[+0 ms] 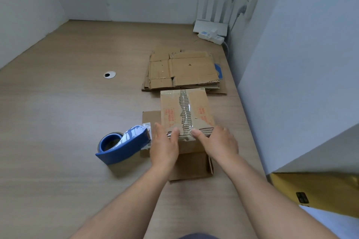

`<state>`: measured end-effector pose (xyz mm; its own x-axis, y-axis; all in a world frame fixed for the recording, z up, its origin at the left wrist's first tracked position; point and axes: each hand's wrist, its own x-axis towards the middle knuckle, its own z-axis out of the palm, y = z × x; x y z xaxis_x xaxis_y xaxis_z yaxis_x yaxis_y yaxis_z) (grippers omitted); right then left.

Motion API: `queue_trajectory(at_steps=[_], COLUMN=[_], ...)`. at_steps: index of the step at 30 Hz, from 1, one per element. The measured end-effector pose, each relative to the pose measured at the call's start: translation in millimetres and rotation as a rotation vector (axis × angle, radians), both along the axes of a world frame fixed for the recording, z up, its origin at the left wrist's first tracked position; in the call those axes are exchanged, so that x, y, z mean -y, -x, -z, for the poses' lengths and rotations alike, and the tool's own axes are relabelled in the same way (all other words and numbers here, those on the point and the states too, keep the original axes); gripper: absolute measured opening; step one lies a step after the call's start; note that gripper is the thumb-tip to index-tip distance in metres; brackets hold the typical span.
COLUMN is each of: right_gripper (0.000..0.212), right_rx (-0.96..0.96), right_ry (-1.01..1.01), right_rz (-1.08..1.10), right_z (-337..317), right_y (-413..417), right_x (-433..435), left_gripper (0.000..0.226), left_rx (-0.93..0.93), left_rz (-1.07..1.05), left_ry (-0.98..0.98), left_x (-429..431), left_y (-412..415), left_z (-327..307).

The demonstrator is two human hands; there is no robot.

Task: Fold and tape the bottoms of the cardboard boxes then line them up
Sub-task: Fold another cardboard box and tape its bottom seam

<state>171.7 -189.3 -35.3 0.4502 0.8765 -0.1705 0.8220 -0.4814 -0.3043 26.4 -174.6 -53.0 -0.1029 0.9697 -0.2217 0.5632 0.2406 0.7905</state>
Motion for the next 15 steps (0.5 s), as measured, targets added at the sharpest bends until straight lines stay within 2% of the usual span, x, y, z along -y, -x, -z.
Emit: queue_trajectory(at_steps=[3,6,8,10,12,15], right_gripper=[0.059,0.054,0.066,0.087,0.089,0.07], right_rx=[-0.076,-0.103,-0.045,0.145,0.285,0.319], right_ry=[-0.082,-0.08,-0.023,0.05,0.094,0.088], right_rz=[-0.06,-0.133,-0.221,-0.308,-0.344,-0.434], right_z=[3.8,2.6,-0.9,-4.2,-8.3,-13.2], right_y=[-11.9,-22.9,-29.0,-30.6,-28.7,-29.5], right_x=[3.7,5.3,3.7,0.4,-3.0,-2.7], left_gripper=[0.049,0.052,0.068,0.09,0.085,0.068], left_rx=[0.046,0.021,-0.14,-0.373,-0.522,-0.606], left_rz=[0.0,0.056,0.179,0.279,0.309,0.358], left_ry=[-0.025,-0.038,-0.008,0.012,-0.014,-0.049], left_x=[5.5,6.4,3.5,-0.9,-4.8,-11.2], left_y=[3.2,10.5,15.8,19.6,20.4,25.3], left_z=[-8.1,-9.9,-11.7,-15.0,-18.3,-21.8])
